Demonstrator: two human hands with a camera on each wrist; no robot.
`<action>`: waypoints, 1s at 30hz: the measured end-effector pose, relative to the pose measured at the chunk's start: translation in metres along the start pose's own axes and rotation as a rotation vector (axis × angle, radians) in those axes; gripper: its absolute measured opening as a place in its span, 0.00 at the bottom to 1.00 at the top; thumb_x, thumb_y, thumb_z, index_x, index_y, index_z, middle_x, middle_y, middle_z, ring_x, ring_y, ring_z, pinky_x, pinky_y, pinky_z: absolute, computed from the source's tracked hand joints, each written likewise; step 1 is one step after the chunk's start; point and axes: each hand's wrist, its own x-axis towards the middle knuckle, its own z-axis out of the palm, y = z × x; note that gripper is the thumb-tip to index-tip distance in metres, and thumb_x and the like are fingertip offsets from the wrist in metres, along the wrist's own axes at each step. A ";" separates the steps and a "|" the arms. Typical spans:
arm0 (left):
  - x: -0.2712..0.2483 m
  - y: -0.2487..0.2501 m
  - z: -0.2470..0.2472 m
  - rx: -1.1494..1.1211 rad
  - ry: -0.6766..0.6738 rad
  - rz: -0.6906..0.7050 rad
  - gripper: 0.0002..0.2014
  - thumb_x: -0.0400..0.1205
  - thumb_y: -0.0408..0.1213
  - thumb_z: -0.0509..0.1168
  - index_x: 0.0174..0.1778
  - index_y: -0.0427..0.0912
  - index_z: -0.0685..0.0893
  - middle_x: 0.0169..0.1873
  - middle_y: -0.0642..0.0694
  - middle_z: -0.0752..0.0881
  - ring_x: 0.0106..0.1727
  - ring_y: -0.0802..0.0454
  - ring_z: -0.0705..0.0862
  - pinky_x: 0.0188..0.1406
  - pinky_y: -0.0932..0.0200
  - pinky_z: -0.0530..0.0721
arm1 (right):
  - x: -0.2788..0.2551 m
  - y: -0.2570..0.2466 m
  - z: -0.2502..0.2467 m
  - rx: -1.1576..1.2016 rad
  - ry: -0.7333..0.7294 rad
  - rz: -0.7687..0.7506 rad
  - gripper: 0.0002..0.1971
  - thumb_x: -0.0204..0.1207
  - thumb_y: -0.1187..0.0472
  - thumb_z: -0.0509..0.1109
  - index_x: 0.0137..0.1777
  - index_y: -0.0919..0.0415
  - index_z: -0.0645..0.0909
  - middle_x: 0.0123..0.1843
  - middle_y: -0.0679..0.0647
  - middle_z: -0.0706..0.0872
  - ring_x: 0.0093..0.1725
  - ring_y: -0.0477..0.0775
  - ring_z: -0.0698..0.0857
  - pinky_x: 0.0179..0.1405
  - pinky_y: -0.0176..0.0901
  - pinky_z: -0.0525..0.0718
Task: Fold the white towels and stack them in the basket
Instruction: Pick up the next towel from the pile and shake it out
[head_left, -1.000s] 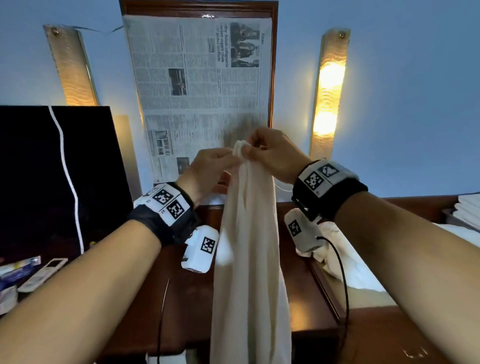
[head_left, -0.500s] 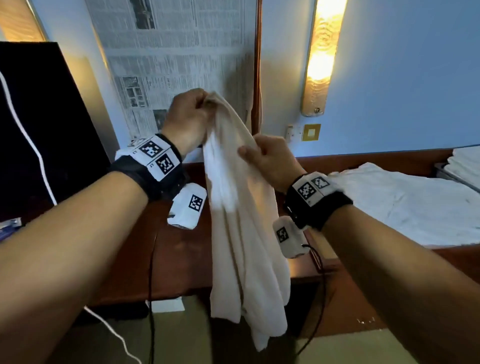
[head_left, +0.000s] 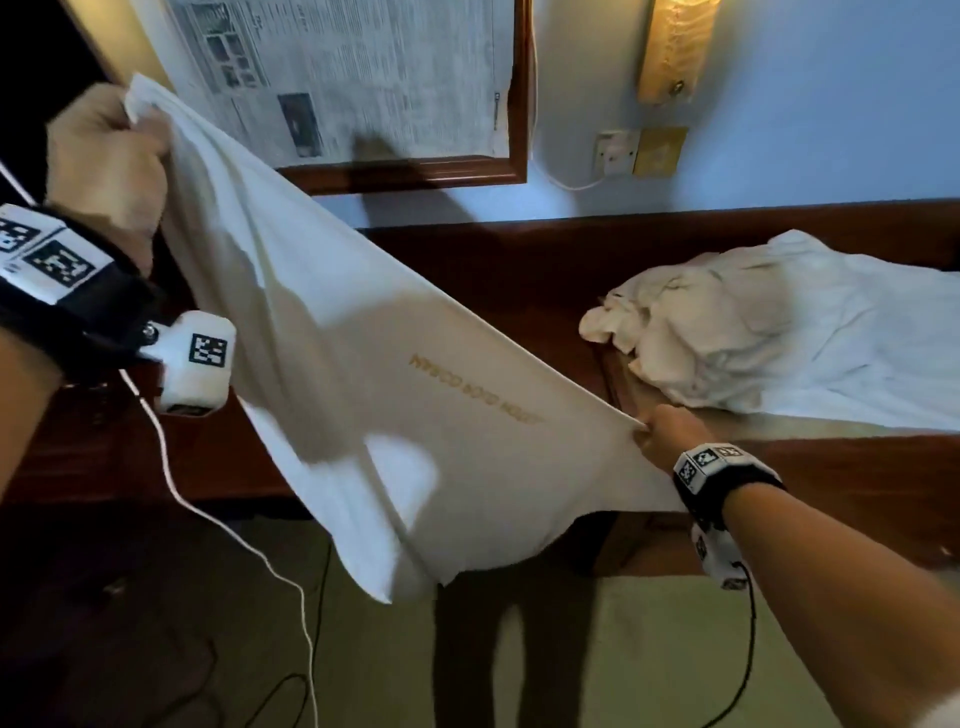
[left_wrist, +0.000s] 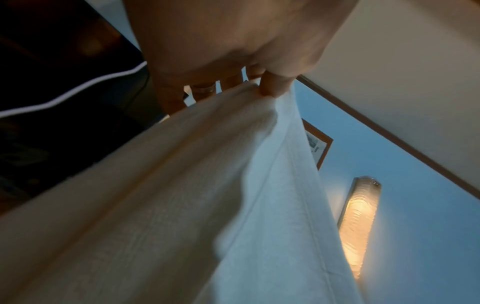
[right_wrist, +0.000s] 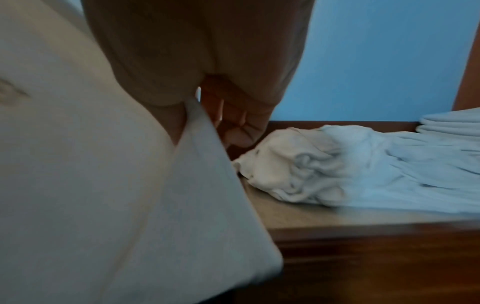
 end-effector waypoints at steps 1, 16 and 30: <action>0.004 -0.009 -0.003 0.023 0.008 -0.003 0.16 0.76 0.59 0.69 0.45 0.50 0.84 0.38 0.54 0.84 0.38 0.60 0.83 0.40 0.52 0.88 | 0.003 0.014 0.007 -0.032 -0.027 0.062 0.11 0.78 0.54 0.69 0.52 0.59 0.89 0.53 0.62 0.90 0.54 0.66 0.88 0.50 0.49 0.84; -0.122 0.083 0.079 0.234 -0.698 0.476 0.09 0.90 0.34 0.60 0.46 0.41 0.82 0.31 0.51 0.78 0.27 0.65 0.74 0.28 0.71 0.69 | -0.075 -0.223 -0.117 0.847 0.271 -0.780 0.14 0.80 0.54 0.72 0.40 0.64 0.83 0.35 0.54 0.84 0.29 0.49 0.83 0.28 0.43 0.81; -0.082 0.057 0.041 0.093 -0.398 0.453 0.13 0.91 0.42 0.57 0.44 0.40 0.79 0.28 0.49 0.71 0.24 0.58 0.69 0.21 0.64 0.64 | -0.084 -0.242 -0.063 0.766 0.285 -0.575 0.18 0.84 0.56 0.69 0.30 0.54 0.74 0.25 0.44 0.71 0.23 0.41 0.68 0.27 0.38 0.68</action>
